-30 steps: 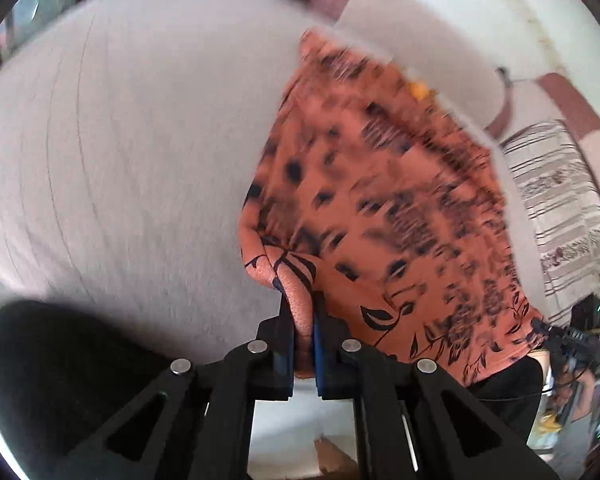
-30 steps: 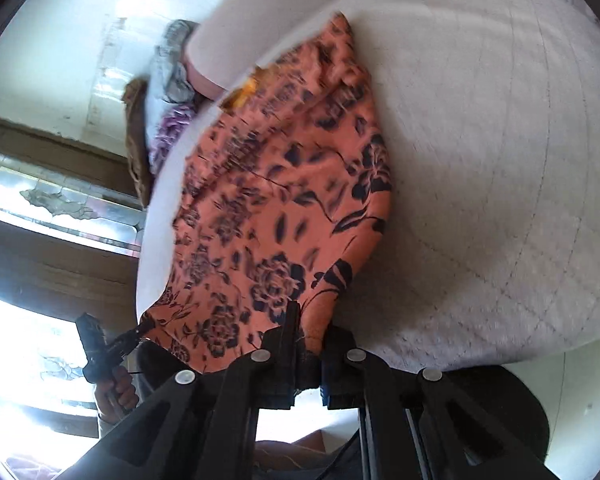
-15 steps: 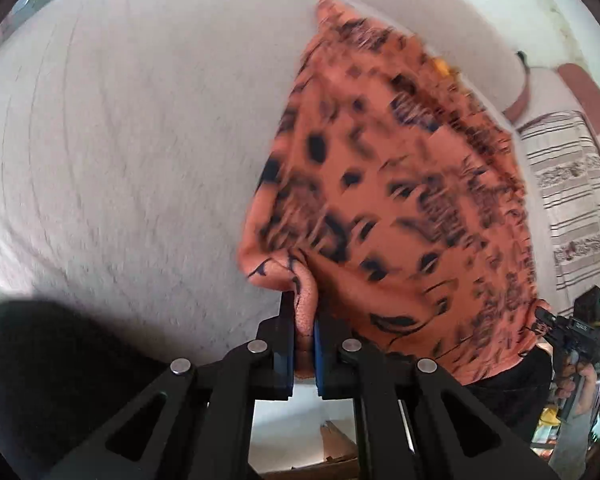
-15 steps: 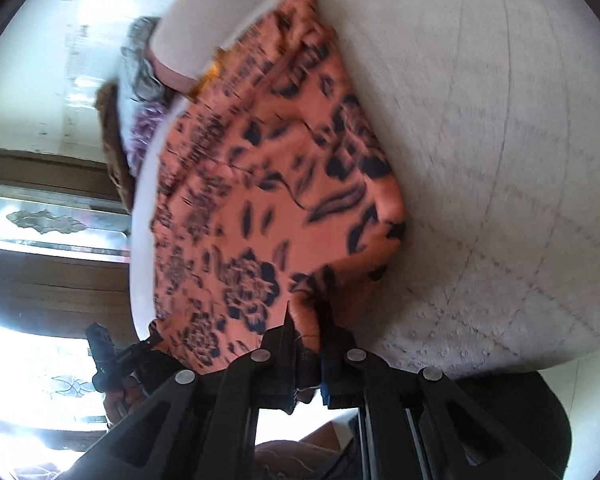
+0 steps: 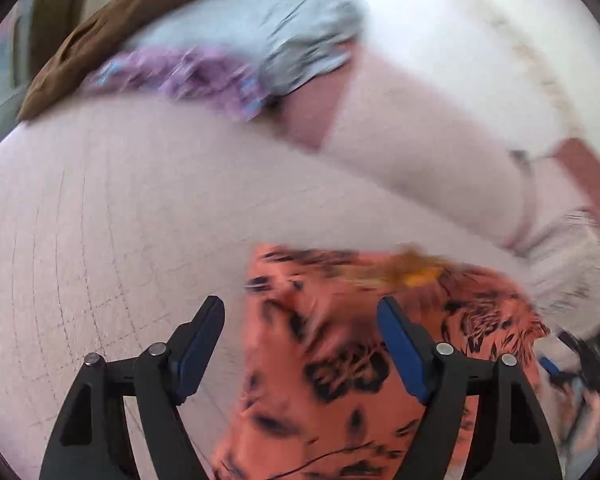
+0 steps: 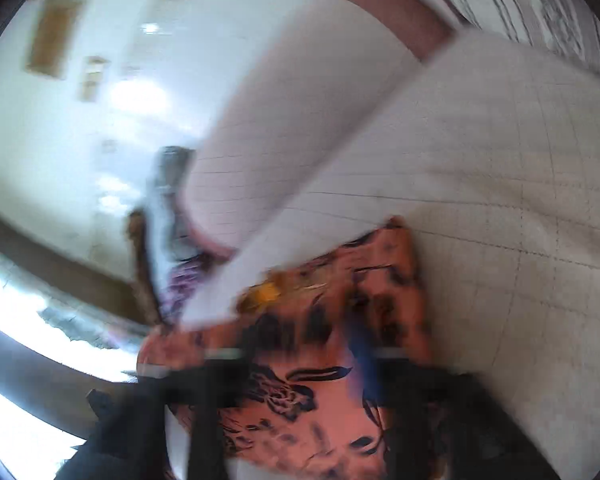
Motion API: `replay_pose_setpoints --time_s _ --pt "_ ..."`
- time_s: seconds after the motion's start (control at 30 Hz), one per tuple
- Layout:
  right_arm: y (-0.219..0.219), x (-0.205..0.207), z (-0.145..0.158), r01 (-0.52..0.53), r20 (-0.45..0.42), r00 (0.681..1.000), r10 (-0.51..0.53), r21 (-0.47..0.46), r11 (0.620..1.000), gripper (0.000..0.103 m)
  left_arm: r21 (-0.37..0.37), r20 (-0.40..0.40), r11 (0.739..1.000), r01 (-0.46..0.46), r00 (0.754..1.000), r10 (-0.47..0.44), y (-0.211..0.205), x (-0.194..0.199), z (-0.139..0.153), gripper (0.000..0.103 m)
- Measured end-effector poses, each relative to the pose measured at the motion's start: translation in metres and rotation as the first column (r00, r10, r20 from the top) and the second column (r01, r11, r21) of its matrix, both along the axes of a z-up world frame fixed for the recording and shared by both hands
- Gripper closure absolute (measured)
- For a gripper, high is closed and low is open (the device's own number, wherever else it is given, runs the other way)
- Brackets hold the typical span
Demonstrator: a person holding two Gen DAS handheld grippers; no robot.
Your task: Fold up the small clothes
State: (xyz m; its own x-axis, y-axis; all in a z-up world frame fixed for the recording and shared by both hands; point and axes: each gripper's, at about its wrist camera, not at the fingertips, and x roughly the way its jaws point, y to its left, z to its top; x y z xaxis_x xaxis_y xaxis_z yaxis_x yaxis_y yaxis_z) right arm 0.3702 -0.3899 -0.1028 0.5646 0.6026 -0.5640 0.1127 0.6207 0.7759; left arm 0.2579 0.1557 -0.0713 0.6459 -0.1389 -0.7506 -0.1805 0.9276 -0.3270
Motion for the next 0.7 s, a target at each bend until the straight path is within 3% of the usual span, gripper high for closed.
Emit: replay_pose_setpoints --time_s 0.03,0.1,0.17,0.27,0.4,0.47,0.5,0.57,0.63,0.7 --pt "0.003 0.002 -0.015 0.028 -0.049 0.998 -0.030 -0.052 0.998 0.014 -0.007 -0.047 1.000 -0.018 0.999 0.017 0.005 0.002 -0.013 0.025" --pt "0.004 -0.012 -0.030 0.043 -0.046 0.998 -0.046 -0.055 0.998 0.014 -0.046 -0.023 0.999 -0.027 0.999 0.026 0.015 -0.017 -0.021 0.025" --pt "0.002 -0.039 -0.035 0.039 -0.029 0.999 -0.041 -0.071 0.997 0.014 -0.016 0.012 1.000 -0.022 1.000 0.022 0.020 -0.045 -0.024 0.025" --pt "0.010 -0.075 -0.037 -0.017 -0.014 1.000 0.015 -0.180 0.983 0.014 0.000 -0.001 1.000 0.030 1.000 -0.030 0.013 -0.070 -0.033 0.024" --pt "0.028 -0.086 -0.050 -0.129 -0.060 0.991 0.120 -0.191 0.973 0.015 0.012 -0.115 0.993 0.117 0.987 -0.115 -0.014 -0.063 -0.060 0.024" --pt "0.048 -0.074 -0.057 -0.156 -0.068 0.987 0.145 -0.205 0.966 0.016 0.097 -0.124 0.987 0.127 0.986 -0.115 -0.031 -0.053 -0.066 0.025" --pt "0.056 -0.070 -0.057 -0.169 -0.073 0.985 0.157 -0.231 0.958 0.020 0.121 -0.139 0.984 0.128 0.984 -0.111 -0.035 -0.051 -0.066 0.051" --pt "0.068 -0.060 -0.056 -0.199 -0.121 0.978 0.172 -0.260 0.945 0.070 0.085 -0.183 0.987 0.136 0.976 -0.119 -0.038 -0.041 -0.059 0.085" --pt "0.079 -0.053 -0.049 -0.230 -0.153 0.969 0.194 -0.275 0.934 0.081 0.073 -0.173 0.991 0.113 0.980 -0.099 -0.035 -0.041 -0.039 0.088" --pt "0.082 -0.054 -0.029 -0.240 -0.138 0.969 0.206 -0.306 0.921 0.082 0.077 -0.107 0.991 0.110 0.989 -0.102 -0.033 -0.060 -0.009 0.088"
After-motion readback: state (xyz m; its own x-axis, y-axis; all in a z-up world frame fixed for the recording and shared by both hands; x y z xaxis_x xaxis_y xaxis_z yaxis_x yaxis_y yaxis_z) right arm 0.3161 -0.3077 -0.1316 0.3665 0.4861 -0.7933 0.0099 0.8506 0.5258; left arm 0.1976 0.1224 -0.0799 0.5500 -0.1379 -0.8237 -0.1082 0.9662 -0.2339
